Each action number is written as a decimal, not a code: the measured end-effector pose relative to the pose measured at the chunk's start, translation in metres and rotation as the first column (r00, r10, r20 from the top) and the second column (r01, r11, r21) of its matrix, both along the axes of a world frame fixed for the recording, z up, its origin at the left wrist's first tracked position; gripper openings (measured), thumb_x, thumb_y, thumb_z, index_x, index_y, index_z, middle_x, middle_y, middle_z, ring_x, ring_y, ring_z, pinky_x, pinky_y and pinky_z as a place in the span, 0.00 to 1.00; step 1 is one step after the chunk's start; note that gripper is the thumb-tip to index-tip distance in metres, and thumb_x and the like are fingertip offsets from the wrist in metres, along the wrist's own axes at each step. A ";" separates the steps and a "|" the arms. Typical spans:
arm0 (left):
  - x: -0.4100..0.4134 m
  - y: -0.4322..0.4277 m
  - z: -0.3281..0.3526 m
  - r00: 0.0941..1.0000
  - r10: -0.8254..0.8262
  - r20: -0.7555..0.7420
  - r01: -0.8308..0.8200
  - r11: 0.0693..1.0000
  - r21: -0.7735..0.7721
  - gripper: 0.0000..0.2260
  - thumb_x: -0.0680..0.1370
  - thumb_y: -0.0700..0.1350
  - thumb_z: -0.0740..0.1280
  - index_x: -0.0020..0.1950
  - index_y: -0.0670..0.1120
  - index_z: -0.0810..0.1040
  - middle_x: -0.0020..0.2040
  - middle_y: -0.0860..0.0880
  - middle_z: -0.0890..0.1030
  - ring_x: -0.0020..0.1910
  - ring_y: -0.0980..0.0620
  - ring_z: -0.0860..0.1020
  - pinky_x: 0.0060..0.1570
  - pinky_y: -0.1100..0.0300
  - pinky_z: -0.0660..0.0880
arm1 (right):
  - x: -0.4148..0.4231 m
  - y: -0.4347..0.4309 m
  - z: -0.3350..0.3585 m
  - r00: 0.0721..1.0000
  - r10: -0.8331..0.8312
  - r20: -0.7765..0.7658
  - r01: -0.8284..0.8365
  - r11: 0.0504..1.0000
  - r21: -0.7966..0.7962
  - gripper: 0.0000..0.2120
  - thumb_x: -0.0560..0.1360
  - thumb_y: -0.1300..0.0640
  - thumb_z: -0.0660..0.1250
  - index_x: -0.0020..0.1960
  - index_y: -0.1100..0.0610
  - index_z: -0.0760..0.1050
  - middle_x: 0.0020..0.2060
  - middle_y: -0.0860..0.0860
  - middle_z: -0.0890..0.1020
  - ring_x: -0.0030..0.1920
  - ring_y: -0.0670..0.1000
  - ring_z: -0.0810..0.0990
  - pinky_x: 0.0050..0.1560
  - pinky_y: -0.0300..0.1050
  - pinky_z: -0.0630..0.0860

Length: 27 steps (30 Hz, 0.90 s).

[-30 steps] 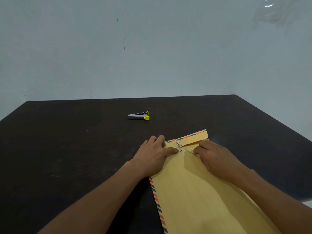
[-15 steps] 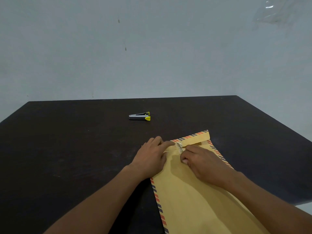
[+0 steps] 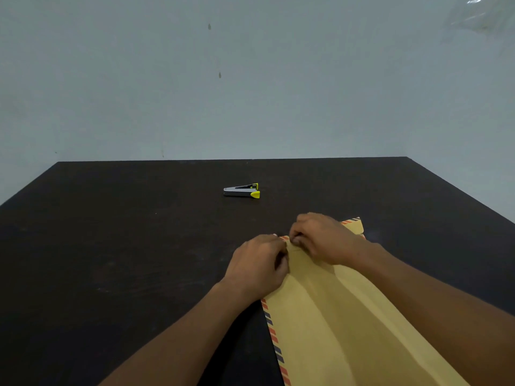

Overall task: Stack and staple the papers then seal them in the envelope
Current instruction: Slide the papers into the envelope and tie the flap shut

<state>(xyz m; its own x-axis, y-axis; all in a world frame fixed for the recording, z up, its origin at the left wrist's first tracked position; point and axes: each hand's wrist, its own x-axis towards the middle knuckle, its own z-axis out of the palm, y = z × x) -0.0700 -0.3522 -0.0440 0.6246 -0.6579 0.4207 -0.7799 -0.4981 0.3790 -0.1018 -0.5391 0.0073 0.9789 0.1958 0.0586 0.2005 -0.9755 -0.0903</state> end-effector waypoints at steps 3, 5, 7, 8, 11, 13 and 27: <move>0.001 0.001 -0.002 1.000 -0.009 -0.017 0.009 1.000 -0.005 0.08 0.77 0.49 0.64 0.47 0.48 0.81 0.47 0.52 0.81 0.51 0.53 0.79 0.51 0.51 0.79 | 0.012 -0.006 0.001 0.999 -0.033 -0.040 0.035 0.999 0.032 0.07 0.79 0.54 0.64 0.51 0.50 0.81 0.46 0.44 0.76 0.51 0.48 0.76 0.51 0.44 0.73; 0.001 0.001 0.000 1.000 -0.012 -0.021 0.013 1.000 0.006 0.08 0.78 0.49 0.64 0.48 0.48 0.82 0.49 0.52 0.82 0.54 0.53 0.79 0.52 0.51 0.79 | 0.017 -0.010 0.003 0.997 -0.055 -0.052 0.059 0.995 0.080 0.06 0.78 0.54 0.67 0.51 0.51 0.83 0.45 0.43 0.77 0.49 0.46 0.77 0.51 0.44 0.75; 0.001 0.002 0.001 1.000 -0.011 -0.028 0.012 1.000 0.006 0.08 0.78 0.50 0.64 0.49 0.49 0.82 0.52 0.52 0.82 0.56 0.53 0.79 0.52 0.51 0.79 | 0.020 -0.014 0.005 0.995 -0.074 -0.072 0.084 0.987 0.135 0.05 0.77 0.55 0.70 0.51 0.51 0.84 0.44 0.42 0.79 0.47 0.44 0.78 0.51 0.42 0.76; 0.001 0.002 0.001 1.000 -0.009 -0.029 0.010 1.000 0.004 0.08 0.78 0.50 0.65 0.50 0.49 0.82 0.53 0.52 0.82 0.57 0.53 0.78 0.53 0.50 0.79 | 0.021 -0.016 0.006 0.992 -0.084 -0.089 0.098 0.982 0.164 0.05 0.76 0.55 0.71 0.50 0.51 0.84 0.44 0.42 0.80 0.46 0.43 0.79 0.50 0.40 0.77; 0.000 0.002 0.003 0.999 -0.007 -0.035 0.007 1.000 0.014 0.08 0.79 0.50 0.65 0.52 0.50 0.82 0.55 0.52 0.82 0.58 0.54 0.77 0.54 0.51 0.78 | 0.021 -0.024 0.007 0.986 -0.130 -0.104 0.151 0.959 0.241 0.03 0.73 0.55 0.74 0.46 0.51 0.83 0.40 0.42 0.82 0.43 0.42 0.81 0.45 0.36 0.77; 0.000 0.002 0.003 0.999 -0.009 -0.046 0.010 1.000 0.026 0.08 0.79 0.50 0.65 0.53 0.50 0.81 0.56 0.53 0.81 0.58 0.55 0.77 0.55 0.52 0.78 | 0.019 -0.030 0.007 0.982 -0.162 -0.092 0.181 0.951 0.252 0.03 0.72 0.56 0.75 0.46 0.51 0.83 0.39 0.43 0.82 0.41 0.42 0.81 0.41 0.34 0.76; -0.001 -0.003 0.004 0.996 -0.065 0.065 0.056 0.990 0.128 0.15 0.80 0.49 0.61 0.66 0.53 0.77 0.57 0.52 0.77 0.56 0.52 0.74 0.50 0.58 0.71 | -0.008 -0.057 -0.015 0.975 -0.169 0.145 0.145 0.976 0.163 0.02 0.75 0.53 0.71 0.46 0.50 0.83 0.40 0.43 0.81 0.44 0.46 0.77 0.46 0.44 0.74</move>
